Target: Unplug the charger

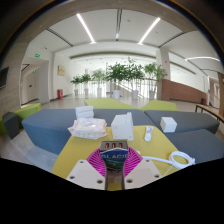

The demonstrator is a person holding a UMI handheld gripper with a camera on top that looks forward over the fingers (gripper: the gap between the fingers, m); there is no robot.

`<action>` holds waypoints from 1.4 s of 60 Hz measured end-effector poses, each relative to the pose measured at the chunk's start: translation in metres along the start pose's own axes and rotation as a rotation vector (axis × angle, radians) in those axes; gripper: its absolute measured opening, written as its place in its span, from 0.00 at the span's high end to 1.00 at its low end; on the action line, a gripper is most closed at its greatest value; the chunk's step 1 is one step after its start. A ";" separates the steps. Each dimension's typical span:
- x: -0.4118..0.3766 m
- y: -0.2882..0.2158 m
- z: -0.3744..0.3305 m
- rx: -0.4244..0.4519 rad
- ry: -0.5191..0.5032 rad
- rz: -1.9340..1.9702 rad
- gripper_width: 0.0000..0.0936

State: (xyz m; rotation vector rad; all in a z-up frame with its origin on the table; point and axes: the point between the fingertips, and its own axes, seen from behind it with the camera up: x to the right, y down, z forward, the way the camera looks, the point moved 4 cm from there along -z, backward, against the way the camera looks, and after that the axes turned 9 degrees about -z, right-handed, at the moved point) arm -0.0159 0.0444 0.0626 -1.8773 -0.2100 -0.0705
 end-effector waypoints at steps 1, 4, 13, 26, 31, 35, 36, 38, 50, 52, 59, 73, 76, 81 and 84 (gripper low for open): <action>0.000 -0.001 0.000 -0.004 -0.002 0.002 0.82; 0.003 -0.004 0.000 -0.016 -0.012 0.015 0.82; 0.055 -0.117 -0.051 0.197 0.076 0.053 0.82; 0.120 -0.096 -0.077 0.063 0.154 0.027 0.80; 0.121 -0.028 -0.067 -0.113 0.125 0.082 0.80; 0.123 0.018 -0.060 -0.218 0.110 0.081 0.80; 0.125 0.028 -0.059 -0.241 0.117 0.069 0.80; 0.129 0.042 -0.057 -0.269 0.131 0.049 0.80; 0.126 0.085 -0.038 -0.343 0.105 0.016 0.73; 0.125 0.087 -0.037 -0.353 0.103 0.003 0.69; 0.127 0.086 -0.037 -0.392 0.087 -0.010 0.47; 0.126 0.038 -0.092 -0.351 0.057 0.048 0.09; 0.128 0.027 -0.114 -0.340 0.072 0.026 0.09; 0.127 0.012 -0.149 -0.321 0.076 -0.007 0.10; 0.124 0.005 -0.169 -0.305 0.077 -0.015 0.09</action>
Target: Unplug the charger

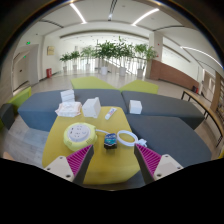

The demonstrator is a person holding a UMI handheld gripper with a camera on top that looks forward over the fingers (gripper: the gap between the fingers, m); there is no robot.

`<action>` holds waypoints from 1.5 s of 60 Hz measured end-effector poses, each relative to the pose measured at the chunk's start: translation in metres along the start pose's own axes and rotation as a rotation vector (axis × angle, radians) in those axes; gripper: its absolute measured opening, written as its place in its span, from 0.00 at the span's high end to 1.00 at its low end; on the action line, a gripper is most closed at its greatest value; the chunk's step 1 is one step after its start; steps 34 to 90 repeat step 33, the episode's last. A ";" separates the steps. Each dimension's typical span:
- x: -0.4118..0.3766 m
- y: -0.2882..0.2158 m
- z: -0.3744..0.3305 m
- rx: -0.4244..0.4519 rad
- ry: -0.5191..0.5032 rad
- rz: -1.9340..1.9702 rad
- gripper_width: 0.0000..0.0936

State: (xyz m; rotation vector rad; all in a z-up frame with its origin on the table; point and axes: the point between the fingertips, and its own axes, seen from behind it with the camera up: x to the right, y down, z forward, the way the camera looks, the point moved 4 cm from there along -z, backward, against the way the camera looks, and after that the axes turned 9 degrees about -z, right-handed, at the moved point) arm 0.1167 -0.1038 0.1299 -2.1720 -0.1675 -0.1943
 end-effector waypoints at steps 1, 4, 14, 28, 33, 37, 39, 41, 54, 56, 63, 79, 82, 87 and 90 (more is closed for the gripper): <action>-0.001 0.001 -0.006 0.004 0.000 -0.001 0.10; -0.001 0.002 -0.027 0.018 -0.003 -0.001 0.09; 0.008 0.004 -0.070 0.074 0.027 -0.047 0.09; 0.027 0.015 -0.076 0.107 0.066 -0.040 0.10; 0.031 0.021 -0.070 0.091 0.058 -0.017 0.10; 0.031 0.021 -0.070 0.091 0.058 -0.017 0.10; 0.031 0.021 -0.070 0.091 0.058 -0.017 0.10; 0.031 0.021 -0.070 0.091 0.058 -0.017 0.10; 0.031 0.021 -0.070 0.091 0.058 -0.017 0.10; 0.031 0.021 -0.070 0.091 0.058 -0.017 0.10; 0.031 0.021 -0.070 0.091 0.058 -0.017 0.10; 0.031 0.021 -0.070 0.091 0.058 -0.017 0.10; 0.031 0.021 -0.070 0.091 0.058 -0.017 0.10; 0.031 0.021 -0.070 0.091 0.058 -0.017 0.10; 0.031 0.021 -0.070 0.091 0.058 -0.017 0.10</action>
